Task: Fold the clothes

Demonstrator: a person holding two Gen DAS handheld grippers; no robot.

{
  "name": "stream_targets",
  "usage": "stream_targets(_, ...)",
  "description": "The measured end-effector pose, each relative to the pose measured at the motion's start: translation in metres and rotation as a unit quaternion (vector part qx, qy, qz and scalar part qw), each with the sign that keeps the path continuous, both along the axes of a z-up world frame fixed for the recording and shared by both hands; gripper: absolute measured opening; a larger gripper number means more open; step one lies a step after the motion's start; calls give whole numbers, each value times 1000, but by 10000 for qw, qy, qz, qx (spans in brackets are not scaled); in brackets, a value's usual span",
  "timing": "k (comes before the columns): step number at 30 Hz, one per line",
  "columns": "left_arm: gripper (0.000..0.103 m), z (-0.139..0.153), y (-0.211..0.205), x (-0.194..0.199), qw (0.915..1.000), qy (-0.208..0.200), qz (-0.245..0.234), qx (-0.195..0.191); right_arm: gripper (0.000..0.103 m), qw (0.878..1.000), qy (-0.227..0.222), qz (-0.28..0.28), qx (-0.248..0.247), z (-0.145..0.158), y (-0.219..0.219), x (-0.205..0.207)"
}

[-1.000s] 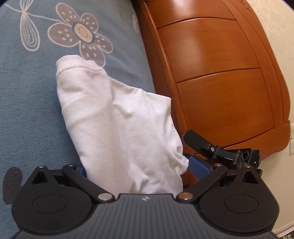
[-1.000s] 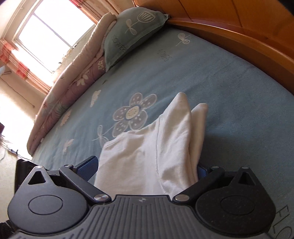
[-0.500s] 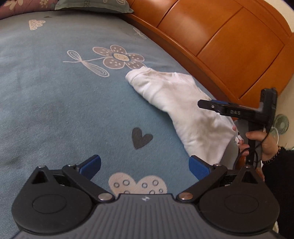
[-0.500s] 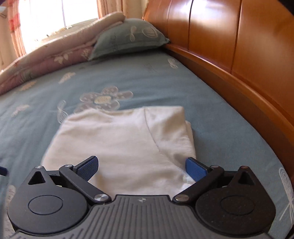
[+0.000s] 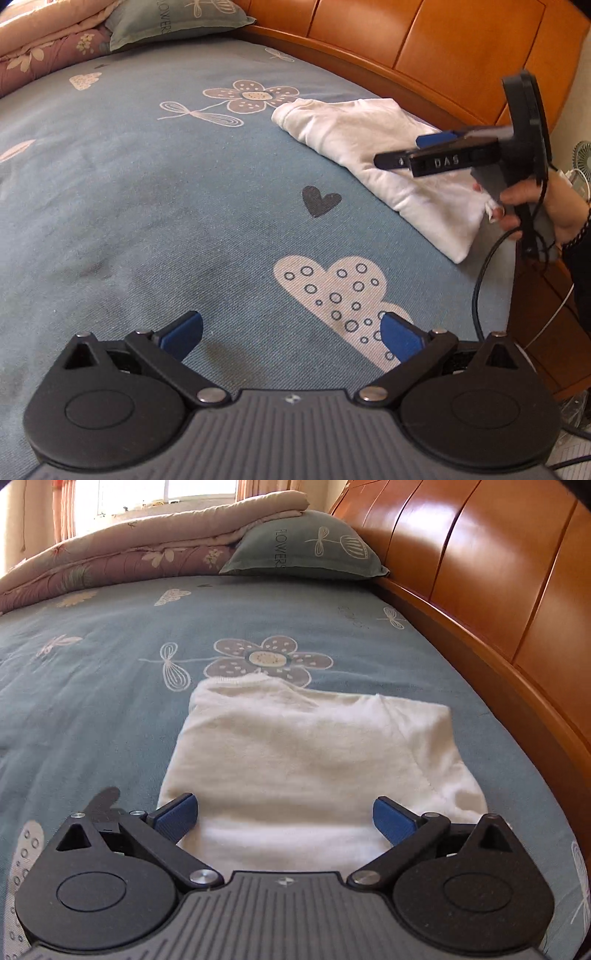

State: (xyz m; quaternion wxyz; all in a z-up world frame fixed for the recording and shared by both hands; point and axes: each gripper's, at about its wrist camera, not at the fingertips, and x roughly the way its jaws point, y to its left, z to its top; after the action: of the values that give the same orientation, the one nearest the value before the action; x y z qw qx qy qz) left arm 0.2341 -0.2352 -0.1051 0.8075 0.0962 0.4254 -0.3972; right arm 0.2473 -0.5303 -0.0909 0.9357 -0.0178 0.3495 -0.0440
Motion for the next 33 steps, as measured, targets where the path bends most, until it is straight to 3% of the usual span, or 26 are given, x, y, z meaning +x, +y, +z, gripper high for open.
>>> stream_targets(4, 102, -4, 1, 0, 9999, -108, 68, 110, 103, 9995, -294, -116, -4, 17, -3, 28)
stream_targets(7, 102, -7, 6, 4, 9994, -99, 296, 141, 103, 9993, 109, -354, 36, -8, -10, 68)
stream_targets(9, 102, -6, 10, 7, 9992, -58, 372, 144, 103, 9995, 40, -315, 94, -23, -11, 77)
stream_targets(11, 102, -4, 15, 8, 9989, -87, 433, 142, 103, 9992, 246, -312, 40, -17, -8, 82)
stream_targets(13, 102, -1, 19, 9, 9988, -108, 472, 120, 103, 9983, 355, -395, 220, -2, -10, 71)
stream_targets(17, 102, -2, 23, 5, 9988, -74, 488, 52, 103, 9991, -120, -167, 370, 17, -9, 4)
stream_targets(20, 102, -4, 20, -2, 9991, -91, 395, 155, 103, 9991, 88, -359, 192, -5, -17, -35)
stream_targets(24, 102, 0, 18, -13, 9994, -149, 240, 202, 103, 9932, 25, -834, 816, -19, -45, -85)
stream_targets(29, 102, 5, 15, -19, 9994, -197, 200, 216, 103, 9878, -637, -979, 1027, 4, -55, -110)
stream_targets(33, 102, 5, 10, -22, 9988, -285, 164, 351, 103, 9869, -632, -994, 1107, -5, -64, -100)
